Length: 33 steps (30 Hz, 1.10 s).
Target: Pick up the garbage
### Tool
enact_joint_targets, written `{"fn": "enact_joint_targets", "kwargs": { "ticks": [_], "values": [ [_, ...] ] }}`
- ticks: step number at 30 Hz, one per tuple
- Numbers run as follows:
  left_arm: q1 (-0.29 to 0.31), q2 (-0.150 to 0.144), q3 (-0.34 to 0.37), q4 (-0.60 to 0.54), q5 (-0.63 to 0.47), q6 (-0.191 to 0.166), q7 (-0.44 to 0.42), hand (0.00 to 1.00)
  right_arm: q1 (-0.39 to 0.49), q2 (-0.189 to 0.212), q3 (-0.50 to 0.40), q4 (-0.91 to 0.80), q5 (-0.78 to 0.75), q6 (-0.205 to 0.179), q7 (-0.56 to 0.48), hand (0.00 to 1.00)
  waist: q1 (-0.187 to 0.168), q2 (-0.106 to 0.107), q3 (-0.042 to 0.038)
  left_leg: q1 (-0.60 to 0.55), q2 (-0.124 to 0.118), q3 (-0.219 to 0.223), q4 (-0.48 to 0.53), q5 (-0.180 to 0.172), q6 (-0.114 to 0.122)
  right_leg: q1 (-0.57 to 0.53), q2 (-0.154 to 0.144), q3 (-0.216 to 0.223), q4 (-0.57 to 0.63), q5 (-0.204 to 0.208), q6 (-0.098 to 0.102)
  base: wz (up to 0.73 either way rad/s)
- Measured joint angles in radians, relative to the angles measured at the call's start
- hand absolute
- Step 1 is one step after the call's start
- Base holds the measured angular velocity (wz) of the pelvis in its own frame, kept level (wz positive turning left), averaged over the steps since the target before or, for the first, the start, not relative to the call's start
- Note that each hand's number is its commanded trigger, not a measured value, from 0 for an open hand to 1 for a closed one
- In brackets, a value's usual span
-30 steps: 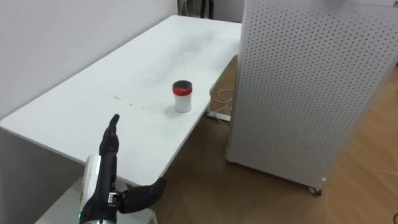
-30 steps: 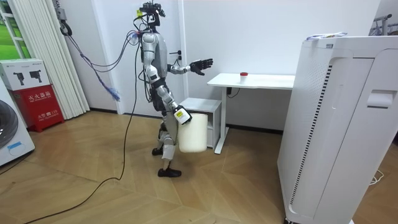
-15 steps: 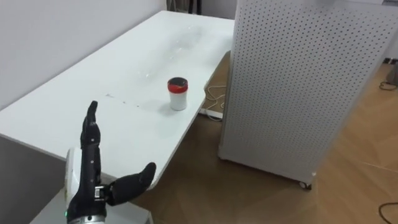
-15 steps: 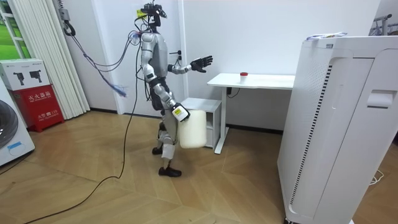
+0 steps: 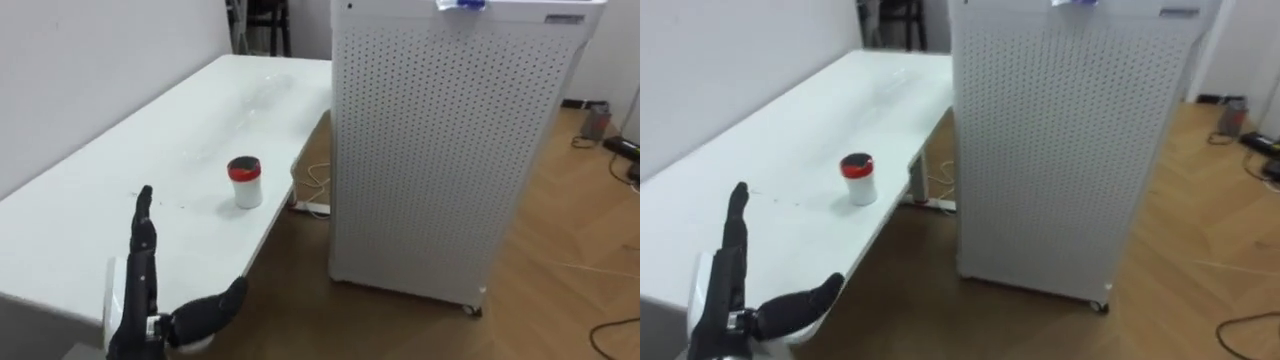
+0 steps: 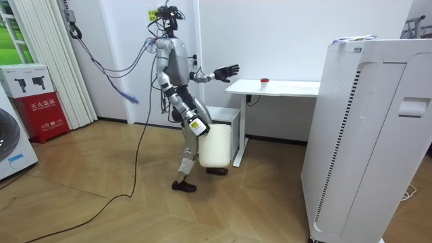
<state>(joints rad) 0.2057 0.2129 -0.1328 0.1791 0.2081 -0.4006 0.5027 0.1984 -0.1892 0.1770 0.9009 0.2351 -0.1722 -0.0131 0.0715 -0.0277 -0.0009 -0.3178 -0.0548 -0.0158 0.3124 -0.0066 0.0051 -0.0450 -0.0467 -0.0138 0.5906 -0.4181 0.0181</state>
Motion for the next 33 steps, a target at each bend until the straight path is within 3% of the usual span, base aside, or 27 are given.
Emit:
{"fn": "enact_joint_targets", "kwargs": {
  "ticks": [1,2,3,5,6,7,8,9,10,11,12,13,14,16,17,18,19,20,22,23,26,27,28,33],
  "values": [
    [-0.002,0.001,0.009,0.0,-0.001,0.001,-0.013,0.0,0.007,0.003,0.006,0.01,0.001,0.0,0.005,1.0,-0.02,-0.036,0.0007,-0.004,-0.018,0.029,0.027,0.003,0.005,0.023,-0.008,-0.022,0.032,-0.034,-0.011,0.28],
    [-0.004,-0.004,0.008,0.0,-0.002,0.001,-0.014,0.0,0.005,-0.001,0.007,0.018,0.004,0.0,0.004,1.0,-0.02,-0.052,0.0006,-0.01,-0.024,0.046,0.052,0.0,0.009,0.035,-0.014,-0.026,0.032,-0.065,-0.036,0.31],
    [-0.005,-0.017,0.004,-0.002,-0.001,0.002,-0.019,0.0,0.0,-0.016,0.004,0.026,0.008,0.012,0.001,1.0,-0.02,-0.065,0.0094,-0.032,-0.026,0.065,0.119,-0.014,0.026,0.036,-0.02,-0.018,0.045,-0.111,-0.034,0.0],
    [-0.006,-0.014,0.004,-0.007,-0.002,0.002,-0.047,0.0,-0.001,-0.018,0.001,0.027,0.004,0.033,-0.002,1.0,0.0,-0.069,0.0031,-0.054,-0.032,0.068,0.191,-0.044,0.028,0.048,-0.039,-0.014,0.048,-0.143,-0.026,-0.28],
    [-0.006,-0.007,0.008,-0.017,-0.008,0.001,-0.054,0.0,-0.004,-0.013,0.002,0.02,0.003,0.042,-0.008,1.0,0.024,-0.068,0.0037,-0.062,-0.038,0.058,0.253,-0.095,0.019,0.065,-0.075,-0.032,0.043,-0.154,-0.006,-0.64],
    [-0.008,0.001,0.009,-0.022,-0.012,0.001,-0.055,0.0,-0.005,-0.01,0.005,0.016,0.003,0.046,-0.013,1.0,0.041,-0.056,-0.0039,-0.061,-0.048,0.059,0.303,-0.156,0.062,0.096,-0.113,-0.069,0.037,-0.157,0.006,-0.64],
    [-0.014,0.008,0.01,-0.021,-0.017,0.001,-0.055,0.0,-0.007,-0.005,0.01,0.017,0.003,0.047,-0.016,1.0,0.045,-0.064,-0.0048,-0.053,-0.064,0.057,0.321,-0.182,0.078,0.104,-0.127,-0.08,0.054,-0.154,0.023,-0.47],
    [-0.029,0.011,0.015,-0.014,-0.02,0.001,-0.05,0.0,-0.025,0.003,0.019,0.014,-0.001,0.057,-0.017,1.0,0.045,-0.079,0.0035,-0.037,-0.098,0.045,0.336,-0.211,0.097,0.083,-0.152,-0.071,0.16,-0.136,0.036,-0.13],
    [-0.04,0.007,0.01,0.0,-0.02,0.001,-0.04,0.0,-0.034,0.002,0.017,0.014,-0.008,0.059,-0.018,1.0,0.036,-0.069,0.008,-0.024,-0.102,0.042,0.35,-0.236,0.11,0.03,-0.163,-0.066,0.293,-0.055,0.031,0.0],
    [-0.042,0.005,0.003,0.001,-0.019,0.001,-0.04,0.0,-0.037,0.002,0.017,0.014,-0.01,0.059,-0.019,1.0,0.032,-0.063,0.0119,-0.014,-0.102,0.041,0.352,-0.246,0.115,0.0,-0.166,-0.058,0.349,-0.004,0.032,0.11],
    [-0.042,0.0,-0.005,0.001,-0.019,0.001,-0.04,0.0,-0.035,0.001,0.016,-0.005,-0.007,0.061,-0.019,1.0,0.027,-0.054,0.0131,0.005,-0.101,0.039,0.351,-0.261,0.117,-0.052,-0.166,-0.047,0.446,0.103,0.037,0.04],
    [-0.043,-0.003,-0.006,0.001,-0.018,0.001,-0.037,0.0,-0.036,0.0,0.016,-0.028,-0.005,0.061,-0.019,1.0,0.019,-0.033,0.0213,0.022,-0.099,0.028,0.348,-0.281,0.128,-0.095,-0.166,-0.045,0.51,0.187,0.038,0.0],
    [-0.043,-0.005,-0.005,0.001,-0.018,0.001,-0.036,0.0,-0.039,0.001,0.017,-0.038,-0.007,0.061,-0.019,1.0,0.018,-0.033,0.0202,0.031,-0.097,0.022,0.343,-0.288,0.135,-0.112,-0.167,-0.046,0.527,0.186,0.044,0.0],
    [-0.044,-0.006,-0.009,0.001,-0.02,0.001,-0.034,0.0,-0.044,0.0,0.019,-0.055,-0.007,0.059,-0.016,1.0,0.015,-0.002,0.0214,0.074,-0.078,0.003,0.299,-0.289,0.13,-0.191,-0.15,-0.071,0.476,0.104,0.045,0.0],
    [-0.044,-0.006,-0.009,0.001,-0.02,0.0,-0.034,0.0,-0.044,0.0,0.019,-0.055,-0.009,0.059,-0.016,1.0,0.018,0.003,0.0222,0.088,-0.074,0.001,0.284,-0.288,0.13,-0.21,-0.14,-0.071,0.433,0.089,0.045,0.07],
    [-0.044,-0.005,-0.008,0.007,-0.02,0.001,-0.034,0.0,-0.043,0.001,0.026,-0.057,-0.01,0.06,-0.016,1.0,0.018,0.007,0.0212,0.114,-0.07,-0.008,0.25,-0.287,0.129,-0.223,-0.122,-0.073,0.304,0.073,0.045,0.2],
    [-0.045,-0.007,-0.009,0.014,-0.02,0.002,-0.033,0.0,-0.044,0.003,0.039,-0.059,-0.011,0.059,-0.017,1.0,0.013,0.005,0.0203,0.141,-0.069,-0.023,0.219,-0.285,0.125,-0.219,-0.107,-0.074,0.143,0.076,0.043,0.29],
    [-0.045,-0.007,-0.011,0.018,-0.02,0.002,-0.033,0.0,-0.044,0.004,0.041,-0.059,-0.011,0.06,-0.018,1.0,0.013,0.003,0.0188,0.155,-0.069,-0.03,0.205,-0.284,0.123,-0.214,-0.101,-0.075,0.063,0.086,0.039,0.36],
    [-0.045,-0.01,-0.028,0.037,-0.021,0.018,-0.034,0.0,-0.04,0.002,0.048,-0.06,-0.024,0.06,-0.019,1.0,0.003,0.003,0.0081,0.194,-0.058,-0.071,0.165,-0.287,0.104,-0.186,-0.07,-0.083,-0.088,0.209,0.024,0.48],
    [-0.045,-0.01,-0.032,0.037,-0.02,0.024,-0.036,0.0,-0.042,0.002,0.048,-0.06,-0.039,0.061,-0.018,1.0,0.002,0.005,0.0008,0.2,-0.051,-0.072,0.155,-0.285,0.1,-0.173,-0.066,-0.096,-0.102,0.212,0.017,0.35],
    [-0.062,-0.007,-0.031,0.038,-0.02,0.045,-0.037,0.0,-0.08,0.0,0.07,-0.08,-0.054,0.061,-0.004,1.0,-0.011,-0.011,0.0093,0.216,-0.017,-0.051,0.117,-0.264,0.063,-0.116,-0.04,-0.117,-0.186,0.225,-0.004,0.24],
    [-0.064,-0.007,-0.031,0.038,-0.02,0.05,-0.039,0.0,-0.083,-0.003,0.078,-0.094,-0.061,0.061,-0.001,1.0,-0.012,-0.015,0.0113,0.217,0.0,-0.02,0.12,-0.259,0.055,-0.086,-0.027,-0.113,-0.225,0.234,-0.008,0.17],
    [-0.06,-0.005,-0.031,0.037,-0.018,0.056,-0.039,0.0,-0.083,-0.008,0.079,-0.105,-0.08,0.061,0.002,1.0,-0.011,-0.017,0.0105,0.23,0.014,0.004,0.105,-0.259,0.054,-0.063,-0.014,-0.101,-0.257,0.238,-0.008,0.08],
    [-0.062,0.004,-0.027,0.024,-0.016,0.093,-0.037,0.0,-0.09,-0.026,0.078,-0.138,-0.098,0.061,0.004,1.0,-0.009,-0.015,0.0086,0.28,0.031,0.006,0.002,-0.257,0.051,-0.057,0.007,-0.102,-0.295,0.238,-0.01,-0.02]
  ]
}}
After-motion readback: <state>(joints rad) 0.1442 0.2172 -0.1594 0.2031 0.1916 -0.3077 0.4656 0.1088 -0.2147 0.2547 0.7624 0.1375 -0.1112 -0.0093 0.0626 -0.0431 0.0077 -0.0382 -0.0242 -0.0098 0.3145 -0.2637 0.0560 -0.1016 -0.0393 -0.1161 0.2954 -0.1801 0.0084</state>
